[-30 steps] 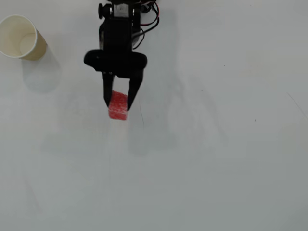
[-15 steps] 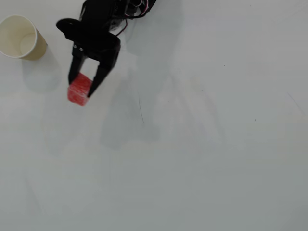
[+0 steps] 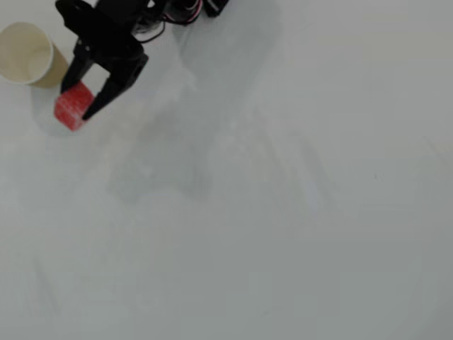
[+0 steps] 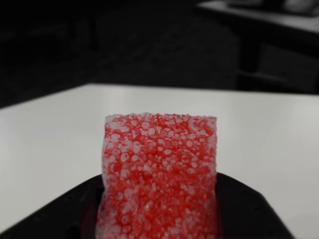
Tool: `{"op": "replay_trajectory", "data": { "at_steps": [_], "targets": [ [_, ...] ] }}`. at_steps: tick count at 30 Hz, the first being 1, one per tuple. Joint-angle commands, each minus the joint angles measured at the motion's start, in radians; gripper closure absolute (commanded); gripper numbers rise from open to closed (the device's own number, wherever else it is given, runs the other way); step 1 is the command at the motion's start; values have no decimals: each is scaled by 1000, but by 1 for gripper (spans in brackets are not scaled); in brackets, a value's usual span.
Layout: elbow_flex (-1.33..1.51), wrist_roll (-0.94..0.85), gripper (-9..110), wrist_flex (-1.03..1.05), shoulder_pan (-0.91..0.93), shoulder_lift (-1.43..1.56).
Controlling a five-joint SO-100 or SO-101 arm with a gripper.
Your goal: Pick up the cube and drop it in the cup.
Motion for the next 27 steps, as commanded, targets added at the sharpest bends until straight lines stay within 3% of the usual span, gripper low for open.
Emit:
{"op": "replay_trajectory", "data": {
  "at_steps": [1, 27],
  "targets": [
    [-86, -9, 100, 11, 69, 35],
    [-94, 3, 101, 77, 365, 84]
  ]
}}
